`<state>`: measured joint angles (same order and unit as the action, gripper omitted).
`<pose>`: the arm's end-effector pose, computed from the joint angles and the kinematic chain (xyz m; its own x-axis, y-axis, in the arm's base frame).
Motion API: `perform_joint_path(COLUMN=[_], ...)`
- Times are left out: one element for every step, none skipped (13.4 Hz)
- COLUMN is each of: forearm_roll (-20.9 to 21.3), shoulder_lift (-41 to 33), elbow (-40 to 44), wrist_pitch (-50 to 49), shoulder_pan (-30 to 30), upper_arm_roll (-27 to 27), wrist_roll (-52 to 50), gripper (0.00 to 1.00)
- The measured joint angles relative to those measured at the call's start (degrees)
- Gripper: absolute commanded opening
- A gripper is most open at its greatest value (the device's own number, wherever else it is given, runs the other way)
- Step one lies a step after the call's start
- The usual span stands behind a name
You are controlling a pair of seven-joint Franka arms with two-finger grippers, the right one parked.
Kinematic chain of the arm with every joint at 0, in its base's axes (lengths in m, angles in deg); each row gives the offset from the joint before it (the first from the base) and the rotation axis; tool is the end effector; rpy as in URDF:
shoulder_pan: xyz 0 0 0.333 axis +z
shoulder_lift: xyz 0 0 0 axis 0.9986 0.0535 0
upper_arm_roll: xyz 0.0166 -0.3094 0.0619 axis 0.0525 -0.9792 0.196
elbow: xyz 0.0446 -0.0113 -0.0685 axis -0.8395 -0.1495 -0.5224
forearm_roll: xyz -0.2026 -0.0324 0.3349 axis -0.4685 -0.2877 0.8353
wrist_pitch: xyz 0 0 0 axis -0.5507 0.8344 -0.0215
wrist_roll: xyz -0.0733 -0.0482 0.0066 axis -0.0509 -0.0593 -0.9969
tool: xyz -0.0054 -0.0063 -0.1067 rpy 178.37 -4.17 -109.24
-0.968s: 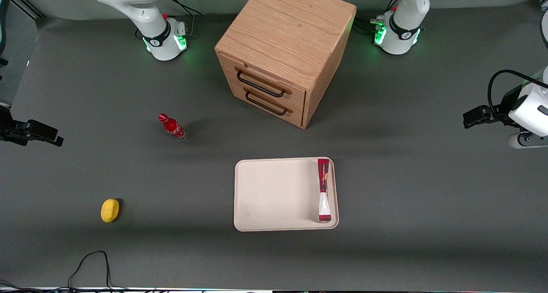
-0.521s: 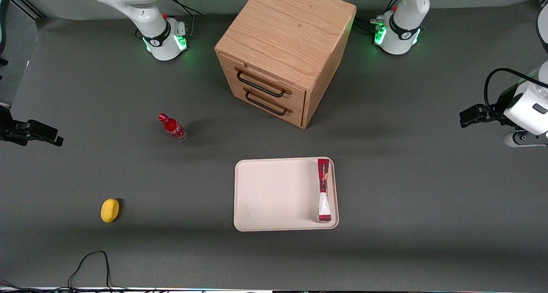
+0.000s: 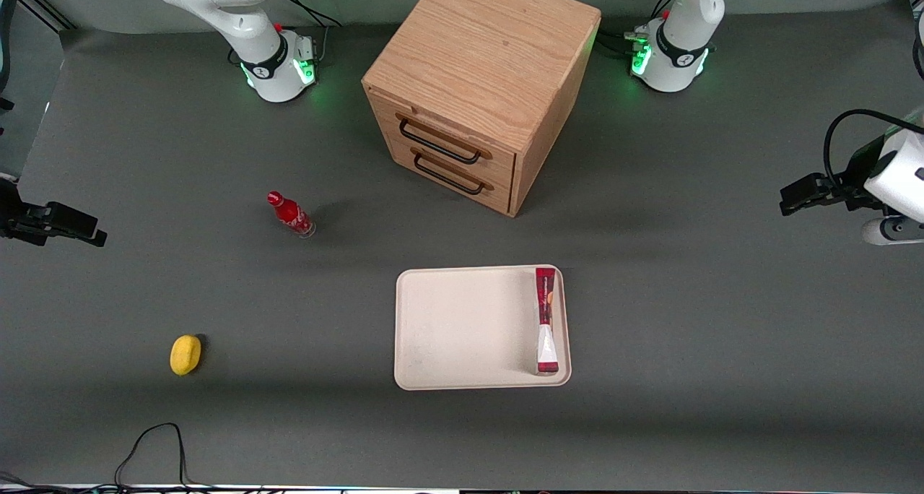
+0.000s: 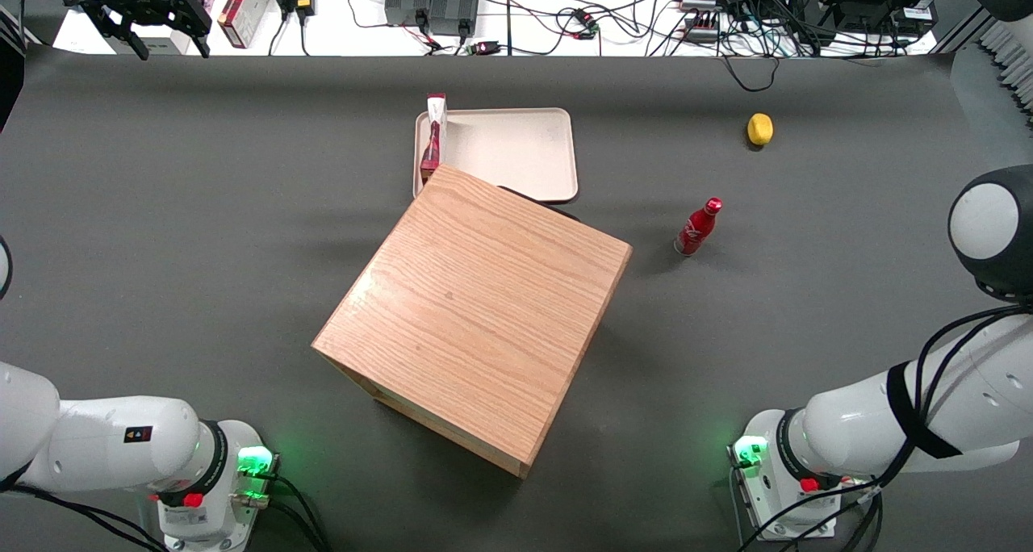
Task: Place red cookie box on tray
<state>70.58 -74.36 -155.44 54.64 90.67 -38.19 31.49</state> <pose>0.5786 -0.0189 0.5825 0.9973 0.0616 -0.0401 0.0611 -0.9980 -0.0137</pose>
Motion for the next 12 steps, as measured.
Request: perform_joint_path(forearm_roll=[0.0,0.0,0.0,0.0,0.0,0.0,0.0,-0.1,-0.1,-0.1,-0.2,-0.4], shoulder_lift=[-0.6,-1.1,-1.5,-1.7,-1.8,-1.8,-1.9,-1.9,-2.0,-2.0,-2.0,-2.0], elbow=[-0.7,-1.5,-2.1,-2.4,-2.4,-2.5,-2.6,-2.6,-2.6,-2.6,-2.6,-2.6], wrist_pitch=[0.3,0.6,0.7,0.6,0.6,0.6,0.6,0.6,0.6,0.6,0.6,0.6], shoulder_pan=[-0.5,-1.2,-1.9,-2.7,-3.2,-3.4,-3.4,-3.4,-3.4,-3.5,-3.5,-3.6], upper_arm_roll=[0.2,0.5,1.0,1.8,2.5,2.9,3.0,3.1,3.1,3.1,3.1,3.1], wrist_roll=[0.0,0.0,0.0,0.0,0.0,0.0,0.0,0.0,0.0,0.0,0.0,0.0], gripper=[1.00,1.00,1.00,1.00,1.00,1.00,1.00,1.00,1.00,1.00,1.00,1.00])
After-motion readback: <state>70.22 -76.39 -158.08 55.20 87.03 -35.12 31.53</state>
